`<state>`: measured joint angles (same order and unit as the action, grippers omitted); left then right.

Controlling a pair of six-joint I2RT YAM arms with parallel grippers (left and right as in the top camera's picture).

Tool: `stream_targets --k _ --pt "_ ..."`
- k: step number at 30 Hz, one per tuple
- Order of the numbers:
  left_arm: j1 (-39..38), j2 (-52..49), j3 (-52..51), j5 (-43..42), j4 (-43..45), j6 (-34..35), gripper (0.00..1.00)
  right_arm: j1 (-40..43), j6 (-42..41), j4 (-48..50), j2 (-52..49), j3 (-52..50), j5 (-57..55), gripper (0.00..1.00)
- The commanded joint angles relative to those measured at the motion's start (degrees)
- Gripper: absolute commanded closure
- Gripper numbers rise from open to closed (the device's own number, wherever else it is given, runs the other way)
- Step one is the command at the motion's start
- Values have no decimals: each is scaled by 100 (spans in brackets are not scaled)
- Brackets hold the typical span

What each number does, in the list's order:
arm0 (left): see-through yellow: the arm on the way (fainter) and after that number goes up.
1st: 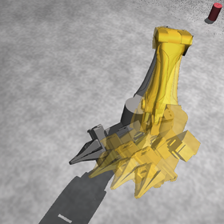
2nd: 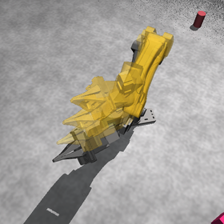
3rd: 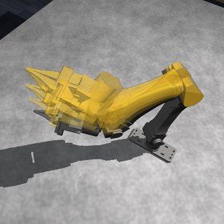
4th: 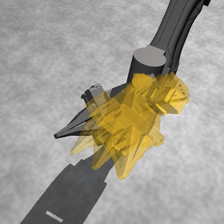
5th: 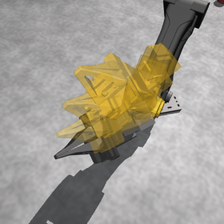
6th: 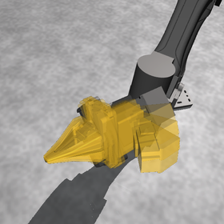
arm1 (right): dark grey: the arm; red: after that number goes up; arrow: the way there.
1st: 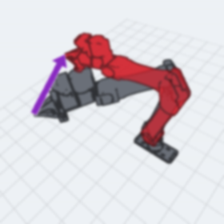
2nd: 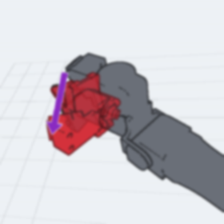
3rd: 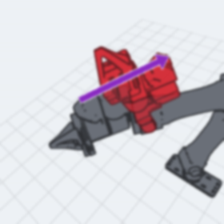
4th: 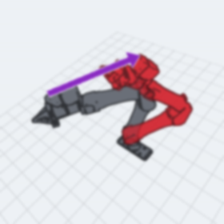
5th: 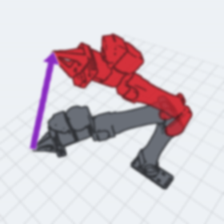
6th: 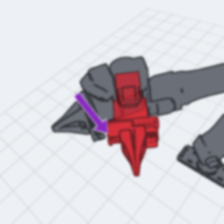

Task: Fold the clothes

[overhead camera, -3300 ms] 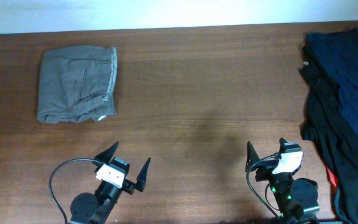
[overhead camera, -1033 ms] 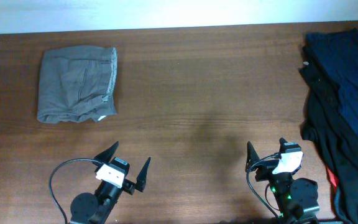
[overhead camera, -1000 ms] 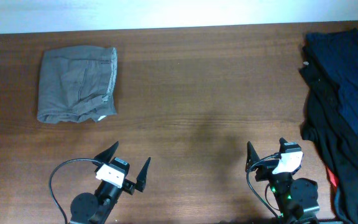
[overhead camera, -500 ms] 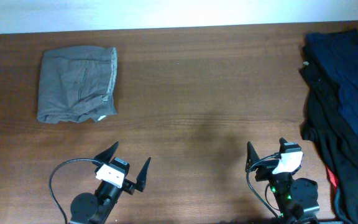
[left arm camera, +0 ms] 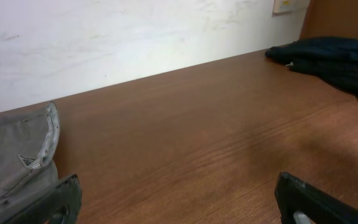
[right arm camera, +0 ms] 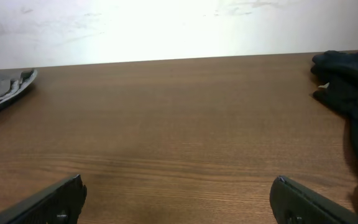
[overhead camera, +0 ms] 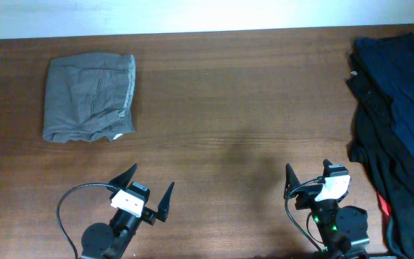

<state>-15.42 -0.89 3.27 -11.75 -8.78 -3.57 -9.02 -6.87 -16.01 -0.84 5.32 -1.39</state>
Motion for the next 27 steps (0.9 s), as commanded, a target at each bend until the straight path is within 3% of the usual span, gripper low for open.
stream_targets --k 1,13,19,22,27 --pt "-31 59 -61 63 22 52 1 42 24 2 44 -46 31 1" --pt "-31 48 -61 63 22 52 1 42 20 140 44 -46 111 1" --pt "-31 48 -61 63 22 55 1 42 20 107 44 -44 815 1" --pt "-31 50 -61 63 22 52 1 42 15 107 44 -26 1687 1" --pt "-31 48 -61 236 452 -101 1 42 -612 107 42 188 2328 1"
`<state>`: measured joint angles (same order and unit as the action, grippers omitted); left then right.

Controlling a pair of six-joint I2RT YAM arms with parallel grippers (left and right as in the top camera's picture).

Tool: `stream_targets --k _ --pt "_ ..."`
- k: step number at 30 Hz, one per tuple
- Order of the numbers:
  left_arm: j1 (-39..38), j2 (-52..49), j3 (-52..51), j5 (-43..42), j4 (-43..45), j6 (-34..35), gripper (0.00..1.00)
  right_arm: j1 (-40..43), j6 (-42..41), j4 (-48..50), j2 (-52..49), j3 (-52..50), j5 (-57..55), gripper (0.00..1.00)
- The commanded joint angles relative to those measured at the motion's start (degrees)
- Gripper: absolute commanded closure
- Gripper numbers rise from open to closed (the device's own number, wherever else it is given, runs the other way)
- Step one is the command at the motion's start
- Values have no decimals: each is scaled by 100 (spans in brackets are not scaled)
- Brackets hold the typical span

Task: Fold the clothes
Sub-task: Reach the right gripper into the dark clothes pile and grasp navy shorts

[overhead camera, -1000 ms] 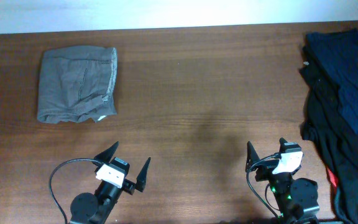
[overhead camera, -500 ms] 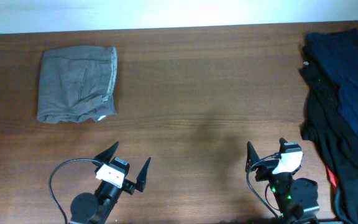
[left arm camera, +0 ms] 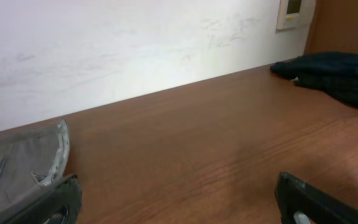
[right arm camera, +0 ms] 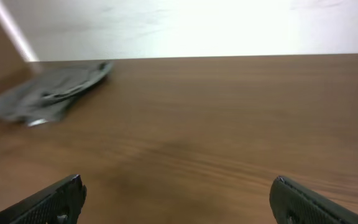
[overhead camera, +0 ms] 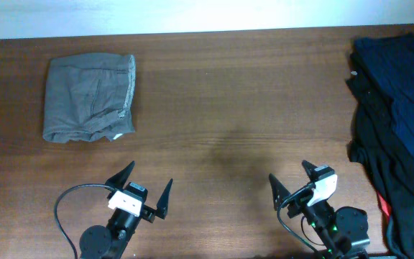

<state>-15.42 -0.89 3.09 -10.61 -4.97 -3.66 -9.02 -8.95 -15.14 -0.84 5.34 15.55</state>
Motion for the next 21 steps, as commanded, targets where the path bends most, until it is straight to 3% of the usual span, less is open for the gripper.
stream_targets --k 1,7,13,19,21 --pt "-31 50 -42 39 175 -48 1 42 -400 20 35 273 623 1" --pt "-31 46 149 -269 313 761 1 42 -553 -269 -662 1362 -92 1" --pt "-31 -391 1340 190 -302 564 1 42 -741 -2122 -2693 3768 -767 1" --pt "-31 -1993 3202 422 -1838 533 1 42 -485 -4054 -4959 6349 -704 1" --pt "-28 -3112 4245 424 -2594 531 1 42 -452 -4819 -5746 7237 -761 1"
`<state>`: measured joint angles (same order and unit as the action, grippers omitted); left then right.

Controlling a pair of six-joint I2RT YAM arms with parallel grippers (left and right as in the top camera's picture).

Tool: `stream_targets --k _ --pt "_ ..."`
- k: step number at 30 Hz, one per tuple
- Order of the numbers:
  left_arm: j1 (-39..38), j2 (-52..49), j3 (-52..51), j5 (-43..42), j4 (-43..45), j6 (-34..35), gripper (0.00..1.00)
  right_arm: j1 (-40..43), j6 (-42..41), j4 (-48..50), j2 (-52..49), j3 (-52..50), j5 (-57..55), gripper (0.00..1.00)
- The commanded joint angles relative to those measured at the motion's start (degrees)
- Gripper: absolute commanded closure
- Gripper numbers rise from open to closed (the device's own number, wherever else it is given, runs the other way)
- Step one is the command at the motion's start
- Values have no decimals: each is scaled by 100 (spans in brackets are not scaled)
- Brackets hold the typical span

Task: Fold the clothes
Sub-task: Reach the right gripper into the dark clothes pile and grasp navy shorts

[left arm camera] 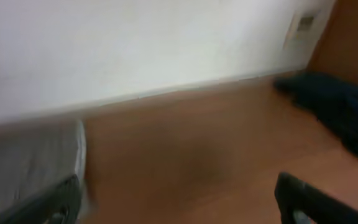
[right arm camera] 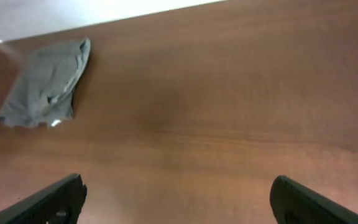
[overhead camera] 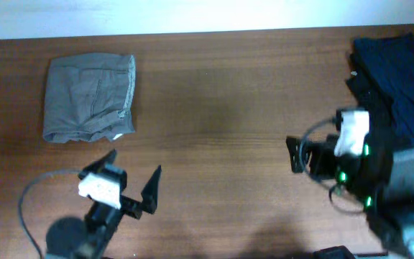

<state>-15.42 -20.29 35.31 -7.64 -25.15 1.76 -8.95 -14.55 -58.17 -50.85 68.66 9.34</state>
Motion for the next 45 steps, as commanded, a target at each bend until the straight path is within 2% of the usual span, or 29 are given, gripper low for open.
stream_targets --k 1,2,3,6,10,13,19,27,33,37,43,44,45 --pt "-31 -1563 1408 127 -817 -13 1 37 243 -691 -986 1176 -146 1" --pt "-31 -1919 1766 125 -1045 -33 1 37 348 -813 -1191 1384 -212 1" --pt "-31 -2691 2581 122 -1569 -142 1 94 221 -1047 -1648 1816 -726 1" --pt "-31 -3801 3814 125 -2385 -160 1 487 -361 -1495 -2459 2492 -1694 1" --pt "-31 -4883 5034 122 -3228 -275 1 1292 -398 -1534 -3574 3189 -1816 1" --pt "-31 -5388 5523 125 -3611 -354 1 1941 -398 -1436 -4385 3650 -1700 1" --pt "-31 -5781 5615 103 -3836 -350 1 3237 -400 -776 -5864 4374 -1032 11" --pt "-31 -5810 5615 105 -4009 -352 1 4356 -590 586 -6857 4422 -861 16" --pt "-31 -5814 5615 105 -4006 -352 1 4507 -564 1207 -7399 4417 -682 15" --pt "-31 -5814 5615 101 -4028 -350 1 4459 -542 1532 -7775 4417 -809 1" --pt "-31 -5814 5615 -26 -4111 -348 1 4454 -199 1858 -8078 4415 -1106 0" --pt "-31 -5814 5615 -24 -4111 -348 1 4446 -122 1869 -8083 4411 -1108 3" --pt "-31 -5814 5615 -24 -4111 -350 1 4424 92 1930 -8091 4400 -1108 14"
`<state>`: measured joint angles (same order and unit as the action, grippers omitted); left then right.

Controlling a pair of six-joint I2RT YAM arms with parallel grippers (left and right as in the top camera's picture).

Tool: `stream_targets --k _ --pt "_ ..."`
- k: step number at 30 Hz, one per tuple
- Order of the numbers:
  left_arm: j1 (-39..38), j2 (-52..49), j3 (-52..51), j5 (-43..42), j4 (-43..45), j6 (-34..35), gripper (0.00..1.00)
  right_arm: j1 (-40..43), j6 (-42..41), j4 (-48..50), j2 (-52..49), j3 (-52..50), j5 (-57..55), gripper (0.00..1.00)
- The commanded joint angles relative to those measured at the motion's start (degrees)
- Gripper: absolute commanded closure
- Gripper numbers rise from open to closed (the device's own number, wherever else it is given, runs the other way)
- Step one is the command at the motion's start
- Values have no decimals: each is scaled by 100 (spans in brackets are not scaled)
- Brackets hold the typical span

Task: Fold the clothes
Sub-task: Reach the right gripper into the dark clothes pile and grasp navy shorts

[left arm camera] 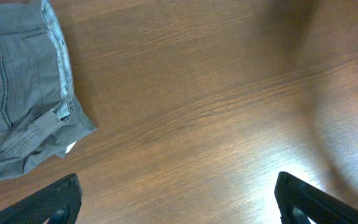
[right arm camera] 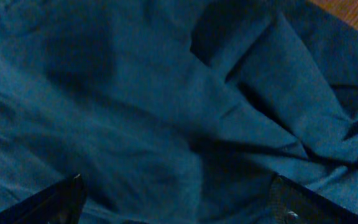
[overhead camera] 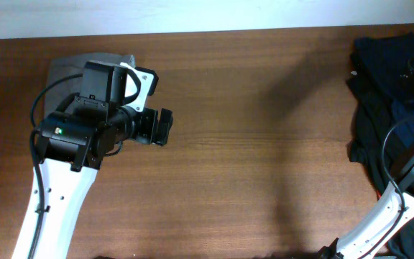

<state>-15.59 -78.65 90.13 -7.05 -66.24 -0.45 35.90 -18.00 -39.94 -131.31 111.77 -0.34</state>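
Observation:
Folded grey trousers (left arm camera: 17,118) lie at the table's back left; overhead they are mostly hidden under my left arm, with one corner (overhead camera: 65,65) showing. My left gripper (left arm camera: 179,208) hangs open above bare wood just right of them, seen overhead as the left gripper (overhead camera: 160,128). A heap of dark blue and black clothes (overhead camera: 387,72) fills the right edge. My right gripper (right arm camera: 179,208) is open close above the dark blue cloth (right arm camera: 166,106), which fills its view.
The brown wooden table (overhead camera: 264,144) runs to a white wall along the back edge. My right arm (overhead camera: 397,201) rises from the front right corner beside the dark heap.
The left arm has risen from the front of the table to above the grey trousers, camera pointing down. The right gripper has moved from beside the dark heap to right over it.
Both grippers first sat open and low at the front edge, facing the wall. The right one then turned left. Later the right arm stood raised beside the dark heap and the left was lifting. Now each is open above a garment.

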Motion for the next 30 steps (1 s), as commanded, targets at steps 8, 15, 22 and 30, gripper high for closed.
stream_targets --k 8,15,22,30 --pt "-13 22 133 -79 -87 -131 1 -63 577 22 -44 92 -140 88" --pt "-13 22 133 -79 -92 -131 1 24 903 463 -59 85 -136 1" --pt "-13 22 133 -59 -90 -131 1 17 1480 584 -428 83 164 1" --pt "-13 22 133 -63 -83 -129 1 7 1456 157 -168 144 1381 88"
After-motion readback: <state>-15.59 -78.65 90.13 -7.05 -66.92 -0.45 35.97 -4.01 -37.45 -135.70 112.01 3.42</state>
